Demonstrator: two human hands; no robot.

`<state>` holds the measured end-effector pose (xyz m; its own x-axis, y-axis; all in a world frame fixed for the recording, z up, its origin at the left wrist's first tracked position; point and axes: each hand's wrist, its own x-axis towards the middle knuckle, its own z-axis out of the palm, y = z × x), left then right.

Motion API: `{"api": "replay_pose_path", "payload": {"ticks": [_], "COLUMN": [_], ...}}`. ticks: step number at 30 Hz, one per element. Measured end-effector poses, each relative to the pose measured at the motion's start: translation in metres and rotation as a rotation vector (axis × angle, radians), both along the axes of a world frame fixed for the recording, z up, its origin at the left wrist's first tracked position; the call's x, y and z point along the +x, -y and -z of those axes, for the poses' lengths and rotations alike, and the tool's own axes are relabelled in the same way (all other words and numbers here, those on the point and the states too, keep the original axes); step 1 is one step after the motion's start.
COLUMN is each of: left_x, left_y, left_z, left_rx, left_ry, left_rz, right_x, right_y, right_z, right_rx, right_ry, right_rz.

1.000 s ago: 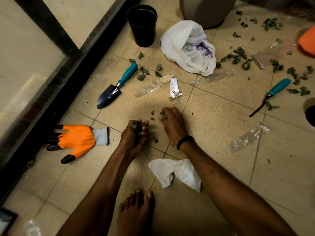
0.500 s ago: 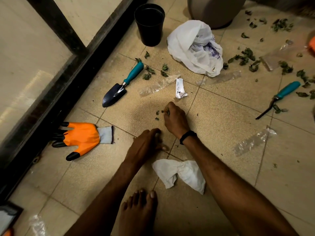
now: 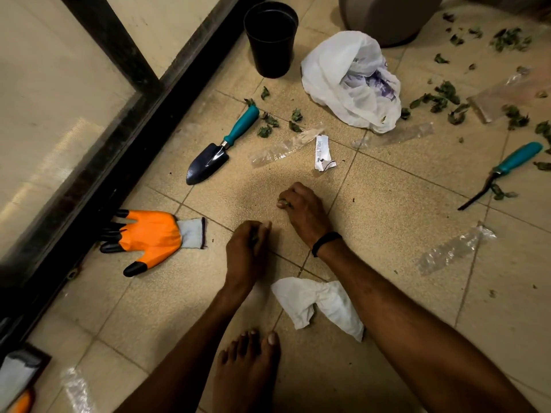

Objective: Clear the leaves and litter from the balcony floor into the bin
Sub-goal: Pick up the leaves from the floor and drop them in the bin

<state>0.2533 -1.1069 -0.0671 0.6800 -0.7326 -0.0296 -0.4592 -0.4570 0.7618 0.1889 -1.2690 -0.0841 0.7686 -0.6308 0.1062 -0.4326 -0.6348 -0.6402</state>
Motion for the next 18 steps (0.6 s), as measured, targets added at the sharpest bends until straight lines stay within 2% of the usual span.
{"api": "replay_pose_path", "payload": {"ticks": [2,3,5,7,9,10,11,12,13,15,16,18], "left_x": [0.016,0.015,0.0,-0.036,-0.086,-0.098,-0.106,-0.099,-0.109,-0.097,-0.096,-0.111], "left_y": [0.008,-0.006,-0.03,-0.086,-0.139,-0.146,-0.145,-0.136,-0.141,-0.14,-0.137,-0.134], "left_z": [-0.023,-0.024,-0.012,-0.013,0.0,0.004,0.01,0.002,0.002,-0.001,-0.001,-0.004], "left_rx": [-0.018,-0.031,0.202,0.453,0.638,0.659,0.603,0.541,0.613,0.599,0.655,0.728], "left_ry": [-0.242,-0.313,-0.089,-0.511,-0.396,-0.477,-0.451,-0.446,-0.362,-0.296,-0.357,-0.244], "left_rz": [-0.218,-0.227,-0.154,-0.023,0.019,0.026,0.015,-0.024,-0.006,-0.029,0.03,0.232], "right_x": [0.002,0.003,0.008,0.011,0.009,0.007,0.004,0.003,0.001,0.002,0.002,0.003], "right_y": [-0.001,-0.001,0.0,0.008,0.014,0.015,0.015,0.013,0.01,0.004,0.002,-0.004], "right_z": [0.005,0.003,0.001,-0.009,-0.021,-0.026,-0.032,-0.036,-0.04,-0.039,-0.038,-0.037], "right_rx": [-0.086,-0.091,0.029,0.338,0.751,0.91,1.016,1.084,1.13,1.187,1.2,1.225], "right_ry": [-0.017,-0.026,-0.044,-0.062,0.086,0.189,0.265,0.307,0.325,0.329,0.327,0.322], "right_rz": [0.032,0.052,0.145,0.316,0.454,0.492,0.507,0.513,0.514,0.503,0.495,0.479]}}
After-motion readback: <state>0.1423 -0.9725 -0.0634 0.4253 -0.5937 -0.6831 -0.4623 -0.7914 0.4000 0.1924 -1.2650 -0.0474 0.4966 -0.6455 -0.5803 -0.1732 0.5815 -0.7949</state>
